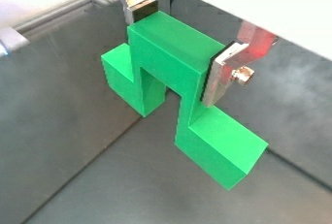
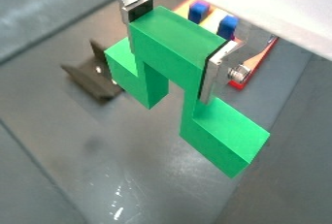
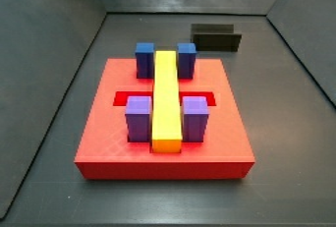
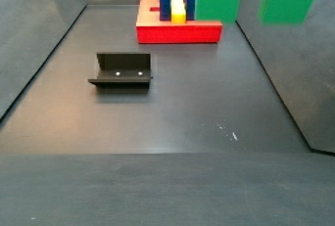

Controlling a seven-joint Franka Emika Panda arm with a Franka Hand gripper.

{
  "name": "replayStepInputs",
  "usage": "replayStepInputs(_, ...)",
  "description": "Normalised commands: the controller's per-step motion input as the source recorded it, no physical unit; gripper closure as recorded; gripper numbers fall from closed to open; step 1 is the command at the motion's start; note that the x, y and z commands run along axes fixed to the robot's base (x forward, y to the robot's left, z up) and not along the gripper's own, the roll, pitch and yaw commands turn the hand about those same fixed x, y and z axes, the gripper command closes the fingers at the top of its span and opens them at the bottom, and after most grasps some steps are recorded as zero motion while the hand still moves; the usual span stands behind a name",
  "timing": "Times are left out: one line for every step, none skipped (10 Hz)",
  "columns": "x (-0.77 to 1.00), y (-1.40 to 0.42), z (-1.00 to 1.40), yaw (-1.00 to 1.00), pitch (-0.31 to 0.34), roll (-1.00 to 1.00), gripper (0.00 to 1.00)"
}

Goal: Pick up the green object. Move up. Move to above the board. Insert the green object.
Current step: Move to above the board.

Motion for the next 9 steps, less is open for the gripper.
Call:
replayStepInputs(0.07, 0.00, 0.63, 0.00, 0.085, 0.00, 1.00)
replayStepInputs(0.06, 0.00, 0.38, 0.00, 0.093, 0.01, 1.00)
replayStepInputs(0.03, 0.00, 0.21, 0.00, 0.060, 0.00, 1.00)
replayStepInputs(0.38, -1.40, 0.18, 0.20, 0.094, 0.01, 1.00)
replayStepInputs(0.37, -1.40, 0.17, 0.19, 0.105, 0.04, 1.00)
replayStepInputs(0.38, -1.40, 0.18, 0.14, 0.129, 0.07, 1.00)
replayStepInputs(0.40, -1.40, 0.18, 0.06, 0.130, -0.02, 1.00)
replayStepInputs(0.41, -1.40, 0.18, 0.04, 0.139, 0.00, 1.00)
replayStepInputs(0.42, -1.40, 0.18, 0.03, 0.153, 0.03, 1.00)
